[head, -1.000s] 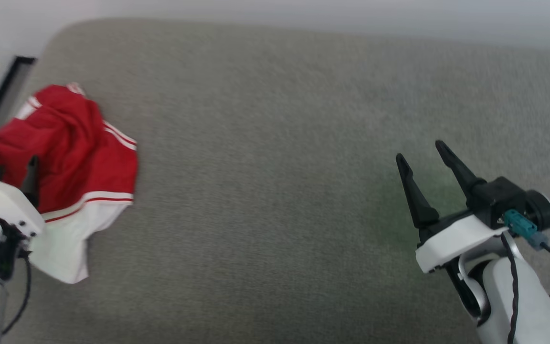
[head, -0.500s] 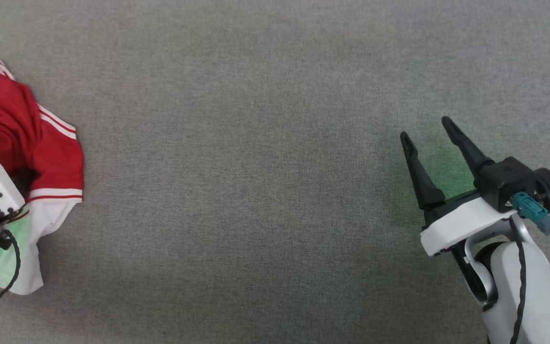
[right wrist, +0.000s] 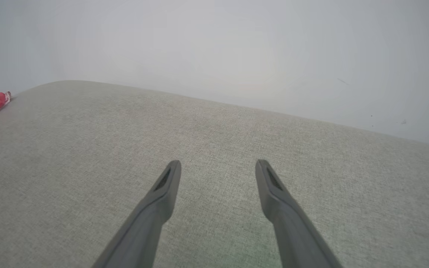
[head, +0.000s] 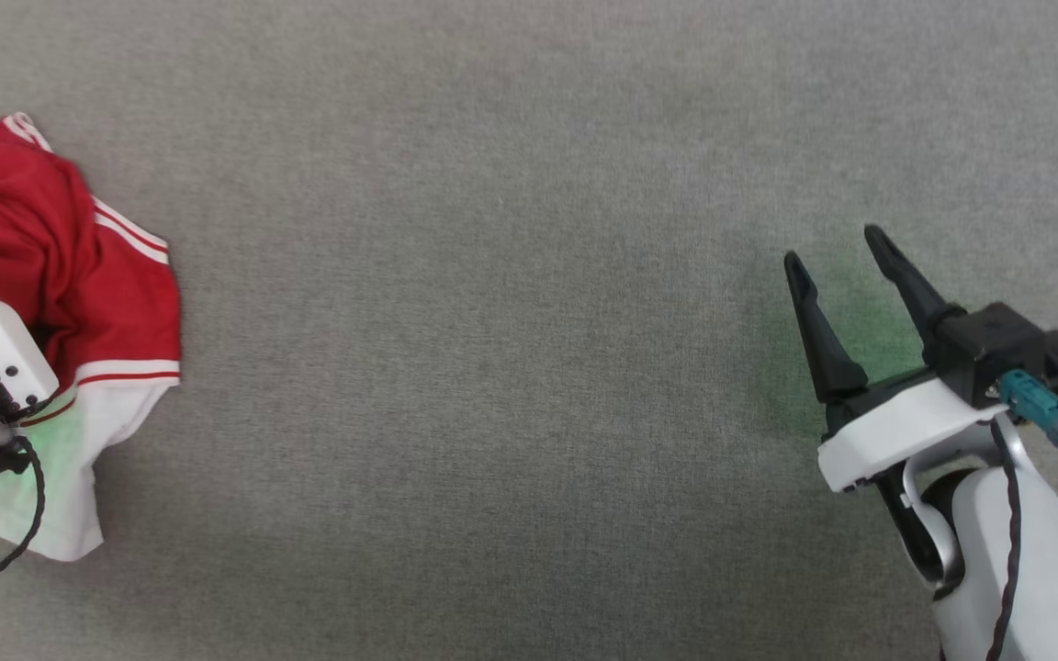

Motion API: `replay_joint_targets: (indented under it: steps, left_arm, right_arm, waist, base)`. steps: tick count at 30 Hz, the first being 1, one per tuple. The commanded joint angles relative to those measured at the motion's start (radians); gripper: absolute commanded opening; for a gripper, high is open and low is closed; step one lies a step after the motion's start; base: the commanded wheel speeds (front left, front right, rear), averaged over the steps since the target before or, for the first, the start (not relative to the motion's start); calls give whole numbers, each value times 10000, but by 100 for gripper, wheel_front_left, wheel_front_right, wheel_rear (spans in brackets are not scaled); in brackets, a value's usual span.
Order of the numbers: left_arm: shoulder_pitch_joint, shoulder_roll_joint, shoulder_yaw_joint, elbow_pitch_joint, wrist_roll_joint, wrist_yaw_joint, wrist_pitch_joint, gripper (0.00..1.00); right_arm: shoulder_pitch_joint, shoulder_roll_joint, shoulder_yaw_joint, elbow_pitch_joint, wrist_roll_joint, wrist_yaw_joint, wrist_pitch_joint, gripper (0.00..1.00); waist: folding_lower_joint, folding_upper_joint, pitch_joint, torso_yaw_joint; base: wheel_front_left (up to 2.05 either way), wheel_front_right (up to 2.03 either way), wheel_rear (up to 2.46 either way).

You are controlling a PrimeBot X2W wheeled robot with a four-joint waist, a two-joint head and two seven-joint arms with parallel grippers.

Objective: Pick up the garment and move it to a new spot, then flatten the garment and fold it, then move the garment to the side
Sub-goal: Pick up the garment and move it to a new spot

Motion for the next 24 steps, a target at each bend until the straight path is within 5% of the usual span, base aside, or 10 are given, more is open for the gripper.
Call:
replay_joint_targets:
  steps: [1,15,24]
  left_arm:
    - [-3,124,-175,-160,132,-21,-149,0]
    - [-509,1339,-1223,-2280,723,-24,-754,0]
    - [-604,2111,-1530,-4553,1124,209,57,0]
  right_arm:
    - [124,59,-70,76,65,-3,-130,100]
    - [886,419,-278,711,270,-3,-601,100]
    - [1440,555,-580,862,378,-3,-815,100]
  waist:
    - [0,0,-304,164]
    - [0,0,-2153,697]
    - [0,0,-3185,866]
  base:
    - [0,0,0]
    - [0,0,0]
    - [0,0,0]
